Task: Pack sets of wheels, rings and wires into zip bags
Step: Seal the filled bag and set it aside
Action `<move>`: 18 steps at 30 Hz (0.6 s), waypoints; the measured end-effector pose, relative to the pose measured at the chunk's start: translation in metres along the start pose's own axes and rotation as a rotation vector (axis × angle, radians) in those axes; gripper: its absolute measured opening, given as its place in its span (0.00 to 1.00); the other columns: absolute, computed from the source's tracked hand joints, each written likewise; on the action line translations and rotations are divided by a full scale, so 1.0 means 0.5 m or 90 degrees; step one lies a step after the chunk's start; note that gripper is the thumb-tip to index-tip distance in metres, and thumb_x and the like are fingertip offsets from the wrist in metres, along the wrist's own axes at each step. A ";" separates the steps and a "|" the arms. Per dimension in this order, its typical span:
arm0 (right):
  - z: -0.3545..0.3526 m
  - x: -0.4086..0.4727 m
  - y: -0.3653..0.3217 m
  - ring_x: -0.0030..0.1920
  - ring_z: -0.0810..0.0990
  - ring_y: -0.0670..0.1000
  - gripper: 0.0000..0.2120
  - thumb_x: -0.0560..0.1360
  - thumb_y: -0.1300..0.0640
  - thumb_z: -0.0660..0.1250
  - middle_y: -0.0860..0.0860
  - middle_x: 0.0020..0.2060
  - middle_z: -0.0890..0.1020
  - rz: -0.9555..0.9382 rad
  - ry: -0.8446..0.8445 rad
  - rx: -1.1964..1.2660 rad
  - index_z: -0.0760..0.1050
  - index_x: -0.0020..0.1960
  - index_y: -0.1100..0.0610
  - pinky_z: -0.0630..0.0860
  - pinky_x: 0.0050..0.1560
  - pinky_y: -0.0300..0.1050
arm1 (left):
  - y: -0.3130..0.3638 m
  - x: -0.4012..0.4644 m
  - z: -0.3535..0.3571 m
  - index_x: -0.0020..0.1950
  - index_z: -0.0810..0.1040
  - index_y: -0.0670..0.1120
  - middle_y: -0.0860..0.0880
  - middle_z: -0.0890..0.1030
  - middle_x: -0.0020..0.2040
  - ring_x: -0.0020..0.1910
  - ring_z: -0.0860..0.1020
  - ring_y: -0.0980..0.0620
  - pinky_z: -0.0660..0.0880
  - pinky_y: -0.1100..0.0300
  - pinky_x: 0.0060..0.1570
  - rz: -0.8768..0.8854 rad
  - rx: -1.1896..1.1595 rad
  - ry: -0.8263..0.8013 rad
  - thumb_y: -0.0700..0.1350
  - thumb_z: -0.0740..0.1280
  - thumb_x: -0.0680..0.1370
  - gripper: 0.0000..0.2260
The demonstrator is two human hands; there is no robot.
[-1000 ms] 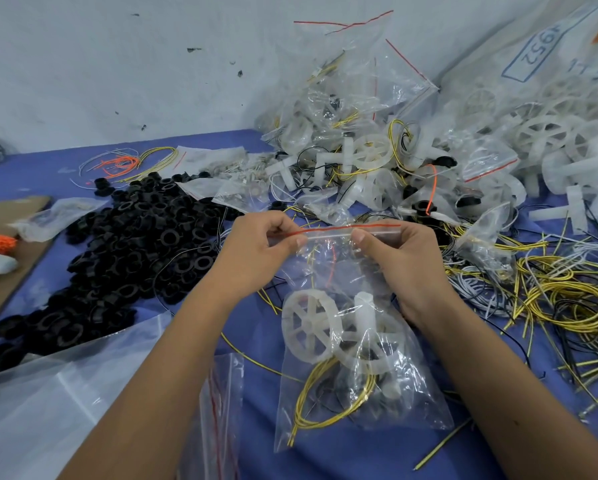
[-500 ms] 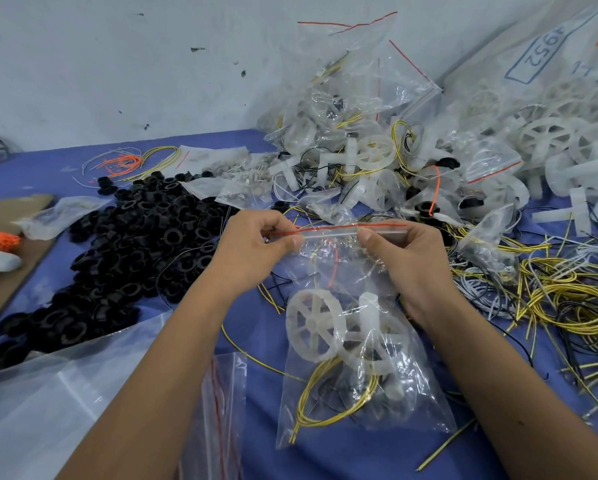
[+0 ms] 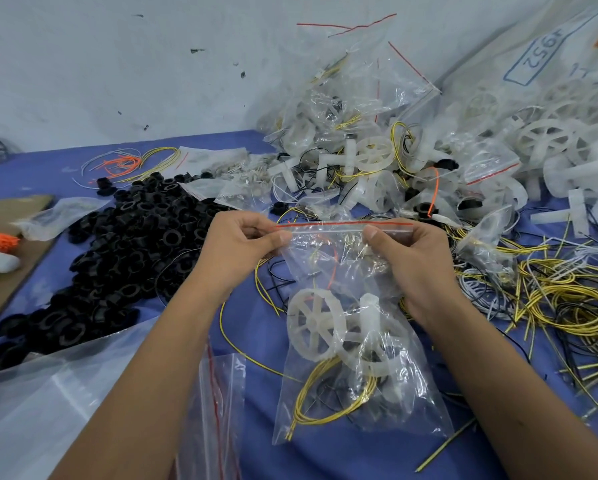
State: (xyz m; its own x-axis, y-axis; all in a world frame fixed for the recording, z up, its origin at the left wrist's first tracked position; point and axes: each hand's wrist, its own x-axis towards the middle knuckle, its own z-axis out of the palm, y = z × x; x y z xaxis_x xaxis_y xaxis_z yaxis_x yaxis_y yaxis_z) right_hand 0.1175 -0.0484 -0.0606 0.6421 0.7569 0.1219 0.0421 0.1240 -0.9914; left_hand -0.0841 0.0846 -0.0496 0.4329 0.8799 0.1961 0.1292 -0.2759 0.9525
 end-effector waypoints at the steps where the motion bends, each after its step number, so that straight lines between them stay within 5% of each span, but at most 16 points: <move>1: -0.001 0.000 0.000 0.39 0.84 0.46 0.02 0.75 0.59 0.76 0.51 0.38 0.87 0.003 0.002 0.001 0.86 0.44 0.53 0.80 0.44 0.46 | 0.000 0.000 -0.002 0.41 0.85 0.40 0.38 0.85 0.38 0.34 0.81 0.51 0.80 0.61 0.39 -0.002 -0.010 -0.001 0.34 0.76 0.74 0.03; 9: 0.000 -0.001 -0.002 0.35 0.82 0.44 0.03 0.75 0.58 0.76 0.51 0.37 0.87 -0.003 0.000 0.007 0.86 0.42 0.53 0.78 0.37 0.38 | 0.000 0.002 0.002 0.41 0.83 0.42 0.43 0.84 0.37 0.35 0.81 0.51 0.81 0.59 0.42 -0.003 -0.044 -0.034 0.35 0.73 0.77 0.06; 13: -0.003 -0.001 -0.008 0.28 0.74 0.47 0.06 0.77 0.59 0.74 0.55 0.31 0.81 -0.015 0.053 0.058 0.84 0.42 0.58 0.72 0.28 0.38 | 0.018 -0.022 0.015 0.46 0.85 0.47 0.44 0.85 0.42 0.38 0.84 0.48 0.82 0.55 0.39 -0.204 -0.128 -0.286 0.55 0.75 0.74 0.12; 18: -0.002 -0.005 -0.017 0.34 0.79 0.50 0.05 0.78 0.58 0.73 0.52 0.33 0.83 -0.044 0.083 0.087 0.83 0.44 0.57 0.77 0.36 0.42 | 0.042 -0.047 0.037 0.57 0.77 0.43 0.47 0.87 0.45 0.42 0.85 0.48 0.84 0.53 0.43 -0.279 -0.056 -0.468 0.61 0.75 0.66 0.29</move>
State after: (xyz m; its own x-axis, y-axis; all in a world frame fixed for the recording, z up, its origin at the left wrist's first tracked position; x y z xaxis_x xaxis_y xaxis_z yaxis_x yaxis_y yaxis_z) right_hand 0.1164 -0.0519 -0.0524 0.7358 0.6548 0.1726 -0.0092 0.2646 -0.9643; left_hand -0.0752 0.0510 -0.0384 0.8321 0.4169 -0.3657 0.3637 0.0876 0.9274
